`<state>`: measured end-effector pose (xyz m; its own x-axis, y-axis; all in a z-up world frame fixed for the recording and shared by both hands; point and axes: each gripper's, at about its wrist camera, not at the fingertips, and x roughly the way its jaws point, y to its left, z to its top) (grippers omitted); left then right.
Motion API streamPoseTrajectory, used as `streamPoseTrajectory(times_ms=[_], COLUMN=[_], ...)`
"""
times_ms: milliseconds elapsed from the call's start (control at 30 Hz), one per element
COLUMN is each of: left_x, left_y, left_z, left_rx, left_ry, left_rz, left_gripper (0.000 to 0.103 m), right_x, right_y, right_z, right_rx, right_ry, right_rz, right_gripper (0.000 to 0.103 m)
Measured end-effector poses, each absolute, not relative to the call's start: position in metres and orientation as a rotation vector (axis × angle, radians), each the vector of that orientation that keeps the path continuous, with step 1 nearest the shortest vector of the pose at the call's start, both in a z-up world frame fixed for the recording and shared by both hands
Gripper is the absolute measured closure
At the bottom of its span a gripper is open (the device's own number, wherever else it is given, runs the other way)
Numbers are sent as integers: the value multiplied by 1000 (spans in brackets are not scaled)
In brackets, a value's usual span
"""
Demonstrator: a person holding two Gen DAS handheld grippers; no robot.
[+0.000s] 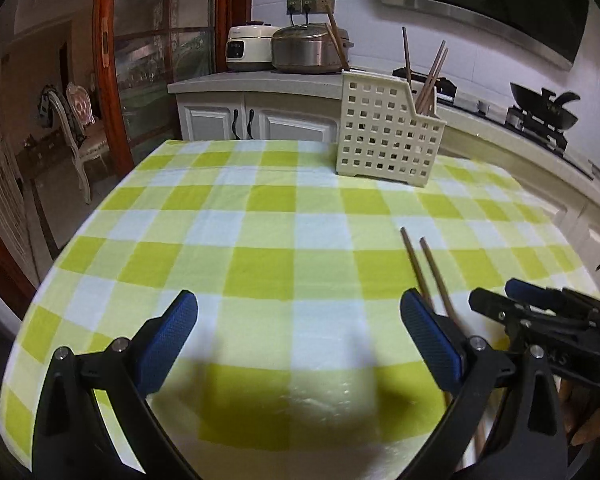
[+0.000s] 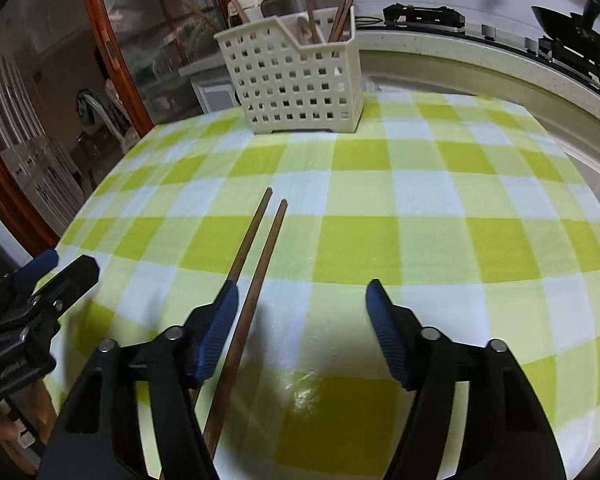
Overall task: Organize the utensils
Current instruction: 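Move both tools back over the last two chopsticks on the cloth, then close the right tool on one chopstick while the left tool closes on the other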
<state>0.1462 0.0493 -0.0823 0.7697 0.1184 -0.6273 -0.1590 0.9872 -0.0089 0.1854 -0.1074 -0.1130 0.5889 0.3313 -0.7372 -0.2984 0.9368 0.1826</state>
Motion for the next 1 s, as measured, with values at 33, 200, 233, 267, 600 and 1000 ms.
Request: streamPoseTrajectory(times_ms=[33,200,233,267,600,1000], left_x=[147,143,143,143,138,149], left_y=[50,55,55,56,66,55], left_z=[-83,-86,-86,-86,-86,-88], left_rx=[-57,-64,-62,-61,-114,-118], left_ry=[678,686,686,685,677,739], left_rz=[152,124,121,119,99,57], left_gripper=[5,5,5,5,5,6], right_x=[187,194,195,197,200,201], right_y=[-104,-90,-87,-83,-58,-83], right_z=[-115,-121,-120,-120,-121,-121], right_rx=[30,-9,-23,-43,-189,-126], right_ry=[874,900,899,900,896,915], right_rz=[365,346,342,333,268,327], right_gripper=[46,57,58,58,63,95])
